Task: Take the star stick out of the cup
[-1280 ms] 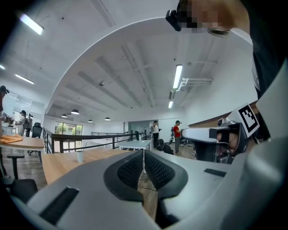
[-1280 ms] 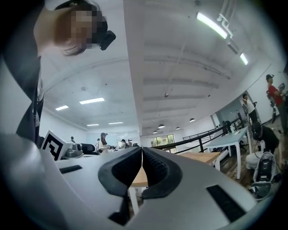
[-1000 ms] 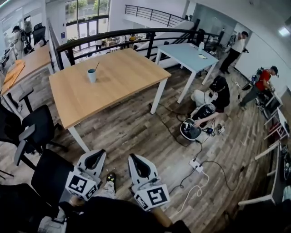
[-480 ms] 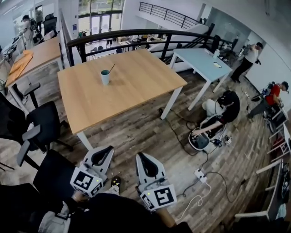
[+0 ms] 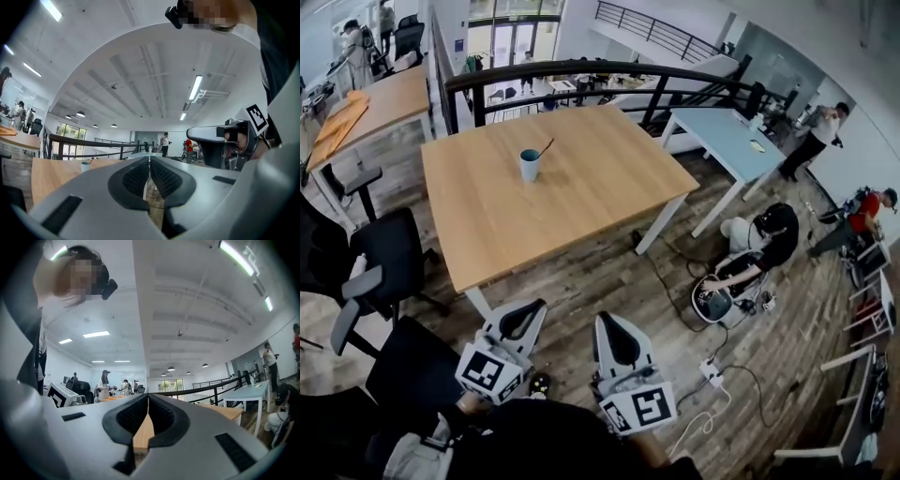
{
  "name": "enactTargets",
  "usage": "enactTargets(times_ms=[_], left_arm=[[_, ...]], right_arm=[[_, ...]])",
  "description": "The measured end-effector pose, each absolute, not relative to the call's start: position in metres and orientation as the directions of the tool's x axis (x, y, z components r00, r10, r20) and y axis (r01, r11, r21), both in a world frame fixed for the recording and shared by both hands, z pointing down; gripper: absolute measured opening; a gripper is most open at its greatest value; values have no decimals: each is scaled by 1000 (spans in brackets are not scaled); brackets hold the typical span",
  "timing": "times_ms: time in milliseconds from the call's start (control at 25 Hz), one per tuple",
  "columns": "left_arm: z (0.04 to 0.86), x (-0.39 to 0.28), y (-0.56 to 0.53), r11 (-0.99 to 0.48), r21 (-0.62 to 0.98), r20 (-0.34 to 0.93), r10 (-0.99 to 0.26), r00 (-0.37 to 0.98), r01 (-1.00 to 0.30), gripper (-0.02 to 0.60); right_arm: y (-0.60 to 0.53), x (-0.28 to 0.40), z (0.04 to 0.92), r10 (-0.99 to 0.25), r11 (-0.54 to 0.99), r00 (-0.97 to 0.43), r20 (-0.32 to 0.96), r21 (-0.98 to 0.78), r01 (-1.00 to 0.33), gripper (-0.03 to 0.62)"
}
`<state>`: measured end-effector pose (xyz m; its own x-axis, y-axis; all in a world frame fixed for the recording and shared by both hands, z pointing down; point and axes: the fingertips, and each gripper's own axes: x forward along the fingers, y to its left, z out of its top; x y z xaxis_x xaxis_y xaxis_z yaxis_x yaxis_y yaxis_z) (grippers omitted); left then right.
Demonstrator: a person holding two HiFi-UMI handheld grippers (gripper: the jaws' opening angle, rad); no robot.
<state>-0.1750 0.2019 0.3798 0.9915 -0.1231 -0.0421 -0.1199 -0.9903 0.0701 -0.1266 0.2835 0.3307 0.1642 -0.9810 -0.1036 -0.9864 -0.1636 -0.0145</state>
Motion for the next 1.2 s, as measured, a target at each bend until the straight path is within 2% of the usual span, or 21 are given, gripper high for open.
enactTargets(times_ms=[600, 920, 1040, 1200], left_arm=[[391, -143, 170, -991, 93, -27, -100, 995, -97, 23], [385, -126, 121, -959, 48, 18, -279, 960, -279, 23], [384, -109, 106, -947, 31, 20, -319, 948, -319, 23], [380, -76, 97, -933, 27, 19, -359, 933, -360, 23]], right_arm=[[230, -96, 357, -988, -148, 150, -44, -50, -988, 21], [167, -56, 349, -998, 4, 2, -62, -89, -996, 21], [150, -37, 342, -995, 42, -33, -95, -100, -994, 21], [142, -2, 349, -994, 90, -82, -79, -100, -991, 21]])
